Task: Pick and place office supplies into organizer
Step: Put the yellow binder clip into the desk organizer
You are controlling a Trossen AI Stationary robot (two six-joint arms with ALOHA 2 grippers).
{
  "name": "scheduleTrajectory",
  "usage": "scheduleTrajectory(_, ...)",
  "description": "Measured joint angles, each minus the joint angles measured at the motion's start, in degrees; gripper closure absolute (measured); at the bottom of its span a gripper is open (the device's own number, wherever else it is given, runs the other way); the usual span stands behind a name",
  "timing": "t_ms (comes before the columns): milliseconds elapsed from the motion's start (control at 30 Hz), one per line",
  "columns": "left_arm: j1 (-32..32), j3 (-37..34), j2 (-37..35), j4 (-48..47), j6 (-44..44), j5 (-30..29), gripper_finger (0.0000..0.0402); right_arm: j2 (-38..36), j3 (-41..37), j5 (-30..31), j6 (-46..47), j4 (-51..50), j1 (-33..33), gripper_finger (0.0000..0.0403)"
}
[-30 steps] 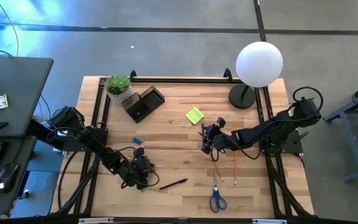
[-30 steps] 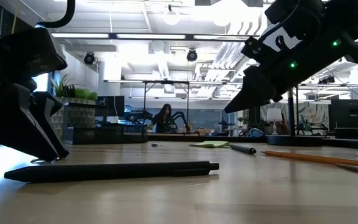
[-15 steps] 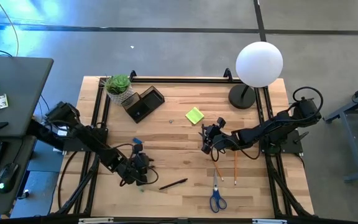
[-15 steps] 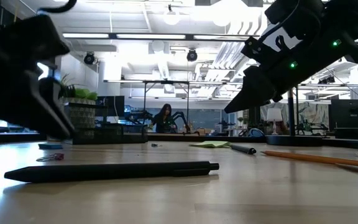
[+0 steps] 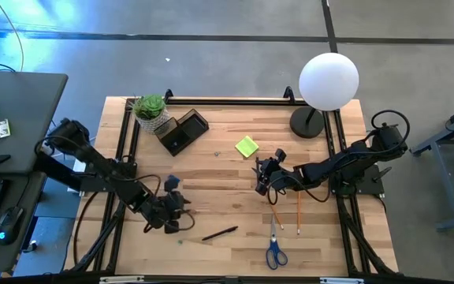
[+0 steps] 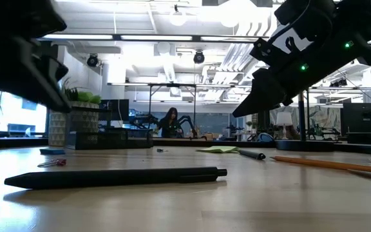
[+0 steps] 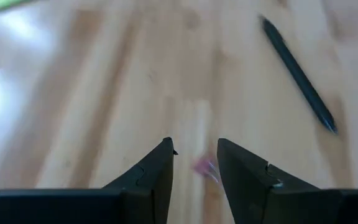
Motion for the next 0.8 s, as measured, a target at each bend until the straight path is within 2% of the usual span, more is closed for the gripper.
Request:
scheduleTrajectory(67,0.3,0.0,0.6,-0.1,0.6,1.5,0.0287,0.0,0.0,0.0,0.0,0.3,0.0,0.0269)
scheduleTrajectory(200,0.7,0.0,1.6,-2.1,-6.3,1.2,0.0287,0.1,0.0,-1.5,-1.2,3.0,0.0,0.0269)
scheduleTrajectory(400,0.6,0.0,0.0,-13.0,-16.8,4.4,0.0287,0.2,0.0,-5.6,-5.4,8.4,-0.1,0.0269)
scheduleTrajectory(567,0.7,0.0,-2.4,-22.6,-21.5,2.3,0.0287,0.9,0.0,-7.6,-12.5,15.4,-2.3,0.0269)
scheduleTrajectory(667,0.7,0.0,-4.9,-23.6,-20.8,-0.4,0.0287,1.0,0.3,-16.1,-17.9,19.0,-5.9,0.0269)
scheduleTrajectory(800,0.6,0.0,-7.8,-23.8,-20.1,-1.7,0.0287,1.1,3.6,-27.2,-20.2,17.5,-12.2,0.0269)
